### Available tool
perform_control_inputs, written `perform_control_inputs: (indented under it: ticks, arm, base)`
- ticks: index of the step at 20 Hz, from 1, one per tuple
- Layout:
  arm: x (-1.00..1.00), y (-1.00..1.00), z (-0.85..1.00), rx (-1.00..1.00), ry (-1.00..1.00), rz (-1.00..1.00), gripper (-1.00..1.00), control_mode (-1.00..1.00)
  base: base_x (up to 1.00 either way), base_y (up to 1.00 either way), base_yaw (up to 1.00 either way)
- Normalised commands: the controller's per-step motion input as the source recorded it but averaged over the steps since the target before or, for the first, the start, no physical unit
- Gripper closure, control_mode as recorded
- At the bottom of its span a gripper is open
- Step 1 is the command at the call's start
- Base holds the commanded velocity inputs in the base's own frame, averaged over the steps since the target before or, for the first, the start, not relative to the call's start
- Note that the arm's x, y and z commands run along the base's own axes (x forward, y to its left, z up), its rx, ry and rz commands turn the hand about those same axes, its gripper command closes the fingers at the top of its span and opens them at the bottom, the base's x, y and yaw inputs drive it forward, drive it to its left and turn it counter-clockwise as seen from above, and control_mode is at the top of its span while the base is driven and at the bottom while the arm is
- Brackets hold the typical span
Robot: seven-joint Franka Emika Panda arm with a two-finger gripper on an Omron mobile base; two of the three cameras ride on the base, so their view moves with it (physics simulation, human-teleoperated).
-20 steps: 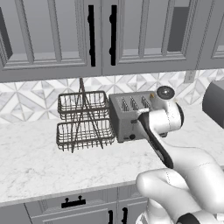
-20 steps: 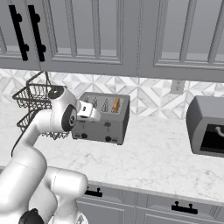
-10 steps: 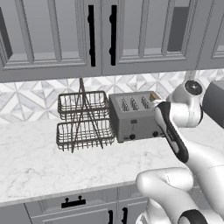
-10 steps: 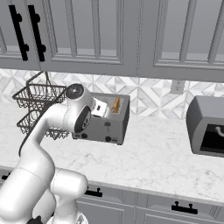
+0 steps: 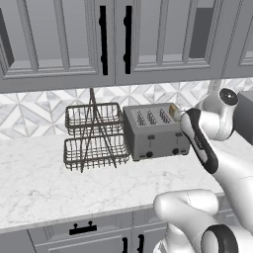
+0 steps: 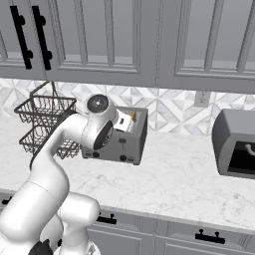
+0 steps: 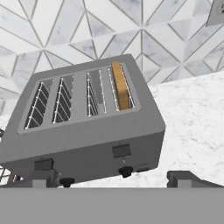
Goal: Start the toaster. Once the lever pops up, take the bread to the plate on the dining counter.
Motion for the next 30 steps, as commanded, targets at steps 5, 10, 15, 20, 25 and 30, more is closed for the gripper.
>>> perform_control_inputs:
  ticks: [5,10,15,20,25,30]
  arm:
    - [0.26,-0.21,-0.02,-0.04,0.00,-0.01,-1.00,-1.00]
    - [0.41,-0.11,0.00,-0.07,0.01,0.00,-1.00,-1.00]
    - [0.52,-0.05,-0.16,-0.01,0.00,0.00,-1.00,-1.00]
    - [0.43,0.00,-0.19,0.00,0.00,0.00,-1.00,-1.00]
    - [0.40,-0.03,-0.05,0.00,0.00,0.00,-1.00,-1.00]
    - [0.33,-0.07,-0.06,0.00,0.00,0.00,-1.00,-1.00]
  base:
    - [0.00,0.00,0.00]
    - [0.00,0.00,0.00]
    - [0.00,0.00,0.00]
    - [0.00,0.00,0.00]
    - [0.00,0.00,0.00]
    - [0.00,0.00,0.00]
